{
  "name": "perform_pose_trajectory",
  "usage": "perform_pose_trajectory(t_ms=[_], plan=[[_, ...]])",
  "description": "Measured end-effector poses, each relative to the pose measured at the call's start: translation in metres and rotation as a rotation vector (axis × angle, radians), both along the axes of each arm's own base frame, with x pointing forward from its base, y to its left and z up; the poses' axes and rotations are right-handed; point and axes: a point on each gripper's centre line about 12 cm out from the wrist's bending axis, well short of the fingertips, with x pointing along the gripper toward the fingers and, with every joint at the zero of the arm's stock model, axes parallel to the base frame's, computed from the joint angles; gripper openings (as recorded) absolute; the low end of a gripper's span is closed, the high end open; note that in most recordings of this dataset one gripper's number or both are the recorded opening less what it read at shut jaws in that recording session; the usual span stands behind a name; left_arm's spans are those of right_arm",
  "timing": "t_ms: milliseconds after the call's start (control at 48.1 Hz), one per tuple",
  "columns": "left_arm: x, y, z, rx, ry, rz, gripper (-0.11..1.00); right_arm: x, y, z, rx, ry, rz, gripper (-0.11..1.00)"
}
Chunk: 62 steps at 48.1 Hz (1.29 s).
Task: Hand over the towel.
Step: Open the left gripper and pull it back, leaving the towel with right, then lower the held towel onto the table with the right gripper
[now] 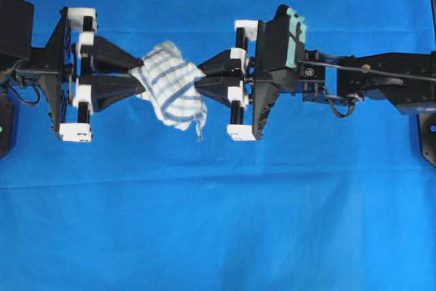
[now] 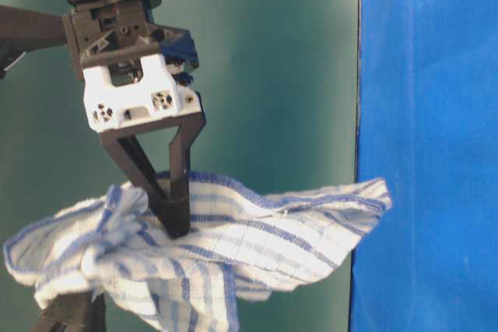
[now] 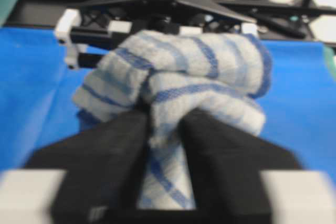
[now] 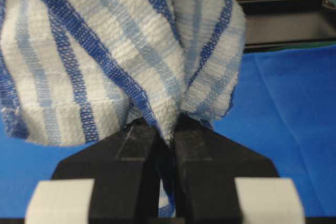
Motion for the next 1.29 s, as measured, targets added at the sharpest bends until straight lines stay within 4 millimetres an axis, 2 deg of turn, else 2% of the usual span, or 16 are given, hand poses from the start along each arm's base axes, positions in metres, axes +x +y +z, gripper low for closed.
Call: perform_pose_trajectory(t_ms=[146, 229, 562, 707, 1040, 1290], plan=[[0.000, 0.001, 0.003, -0.001, -0.022, 0.004, 0.79, -0.014, 0.001, 0.004, 0.000, -0.005, 0.000, 0.05], [-0.002, 0.001, 0.004, -0.001, -0.028, 0.005, 0.91, -0.025, 0.001, 0.007, -0.002, -0.012, 0.000, 0.05], [-0.032, 0.000, 0.012, 0.004, -0.070, 0.004, 0.90, -0.096, 0.005, 0.020, -0.008, -0.061, 0.001, 0.05], [-0.043, 0.000, 0.014, 0.003, -0.092, 0.005, 0.90, -0.114, 0.006, 0.026, -0.008, -0.076, 0.002, 0.05], [-0.043, 0.000, 0.012, 0.003, -0.087, 0.005, 0.90, -0.109, 0.006, 0.020, -0.006, -0.047, 0.003, 0.05], [-0.043, 0.000, 0.012, 0.003, -0.087, 0.005, 0.90, -0.084, -0.009, 0.001, 0.018, 0.131, -0.035, 0.05]])
